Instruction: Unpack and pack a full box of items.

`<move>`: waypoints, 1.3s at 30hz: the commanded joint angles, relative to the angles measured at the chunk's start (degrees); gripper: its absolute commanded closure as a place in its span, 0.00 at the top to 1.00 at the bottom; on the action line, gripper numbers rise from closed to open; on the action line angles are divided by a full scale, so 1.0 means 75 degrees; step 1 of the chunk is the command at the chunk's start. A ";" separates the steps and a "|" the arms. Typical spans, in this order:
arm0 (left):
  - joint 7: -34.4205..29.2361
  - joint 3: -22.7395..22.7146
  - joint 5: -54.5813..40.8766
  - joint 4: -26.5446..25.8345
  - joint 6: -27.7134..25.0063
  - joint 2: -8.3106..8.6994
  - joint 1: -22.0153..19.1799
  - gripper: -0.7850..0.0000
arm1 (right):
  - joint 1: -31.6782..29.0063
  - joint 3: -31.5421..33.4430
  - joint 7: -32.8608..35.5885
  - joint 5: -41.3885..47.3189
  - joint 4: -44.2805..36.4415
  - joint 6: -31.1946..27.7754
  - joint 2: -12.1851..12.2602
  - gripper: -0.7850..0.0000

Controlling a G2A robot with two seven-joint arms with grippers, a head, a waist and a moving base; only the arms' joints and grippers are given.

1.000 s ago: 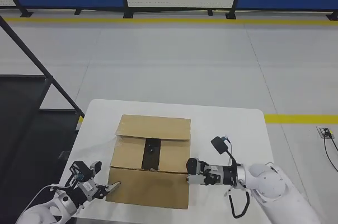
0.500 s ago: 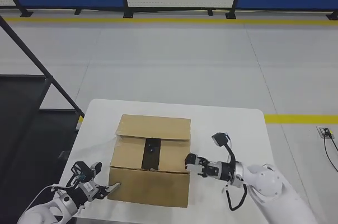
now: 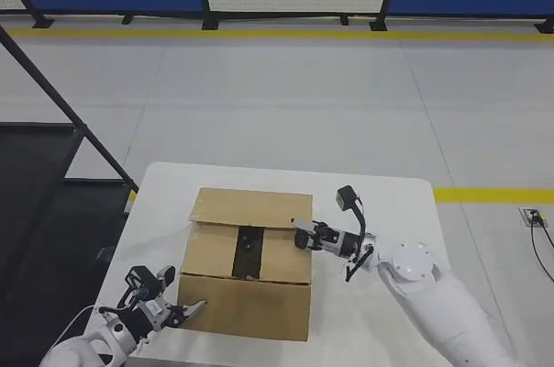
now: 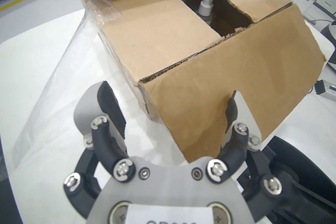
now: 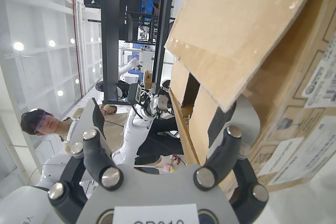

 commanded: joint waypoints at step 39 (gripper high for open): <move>0.0120 0.0402 0.0125 -0.0143 0.0675 0.0086 0.0162 1.00 | 0.2932 -0.1634 -0.4083 0.0799 0.3767 0.0618 -0.1927 1.00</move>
